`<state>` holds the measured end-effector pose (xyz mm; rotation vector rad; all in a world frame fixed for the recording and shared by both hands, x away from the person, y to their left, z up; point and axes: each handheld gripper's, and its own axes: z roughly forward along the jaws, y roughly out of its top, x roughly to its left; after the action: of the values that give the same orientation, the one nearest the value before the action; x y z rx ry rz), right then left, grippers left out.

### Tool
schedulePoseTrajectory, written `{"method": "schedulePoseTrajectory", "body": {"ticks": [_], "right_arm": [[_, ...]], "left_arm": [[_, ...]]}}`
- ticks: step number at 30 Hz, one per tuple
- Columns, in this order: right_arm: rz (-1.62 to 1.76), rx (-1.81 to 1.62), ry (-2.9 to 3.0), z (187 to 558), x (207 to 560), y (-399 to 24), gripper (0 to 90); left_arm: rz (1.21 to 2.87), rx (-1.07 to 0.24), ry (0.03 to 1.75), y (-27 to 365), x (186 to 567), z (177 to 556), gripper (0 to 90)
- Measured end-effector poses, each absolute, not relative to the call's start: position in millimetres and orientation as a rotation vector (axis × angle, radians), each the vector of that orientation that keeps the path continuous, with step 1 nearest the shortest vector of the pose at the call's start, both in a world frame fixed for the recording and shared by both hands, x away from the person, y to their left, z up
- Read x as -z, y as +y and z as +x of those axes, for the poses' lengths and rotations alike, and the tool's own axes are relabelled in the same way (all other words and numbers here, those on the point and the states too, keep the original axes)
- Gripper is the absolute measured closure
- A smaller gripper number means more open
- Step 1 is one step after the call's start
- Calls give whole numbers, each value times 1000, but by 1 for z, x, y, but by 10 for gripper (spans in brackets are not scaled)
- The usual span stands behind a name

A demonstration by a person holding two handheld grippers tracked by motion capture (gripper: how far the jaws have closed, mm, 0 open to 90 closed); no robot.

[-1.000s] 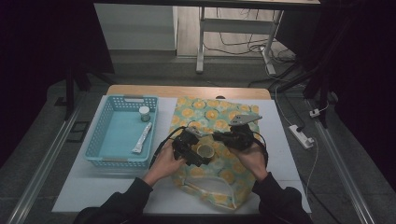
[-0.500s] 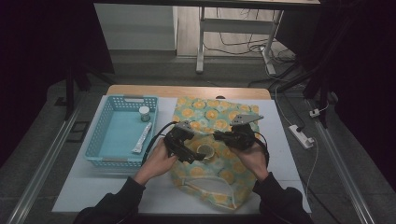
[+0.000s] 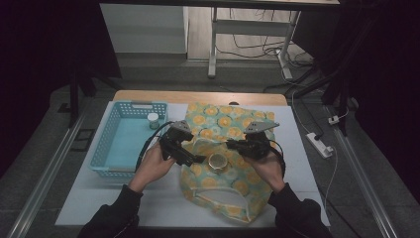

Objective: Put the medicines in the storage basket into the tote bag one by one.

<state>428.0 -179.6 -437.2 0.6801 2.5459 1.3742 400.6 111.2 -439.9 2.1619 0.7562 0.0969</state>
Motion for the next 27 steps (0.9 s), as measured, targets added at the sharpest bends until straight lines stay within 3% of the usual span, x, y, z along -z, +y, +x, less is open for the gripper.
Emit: {"method": "schedulePoseTrajectory", "body": {"ticks": [27], "right_arm": [[678,-1372,2545,428,437,-180,894]], "left_arm": [[2037,-295,1149,218,449,414,2]]}}
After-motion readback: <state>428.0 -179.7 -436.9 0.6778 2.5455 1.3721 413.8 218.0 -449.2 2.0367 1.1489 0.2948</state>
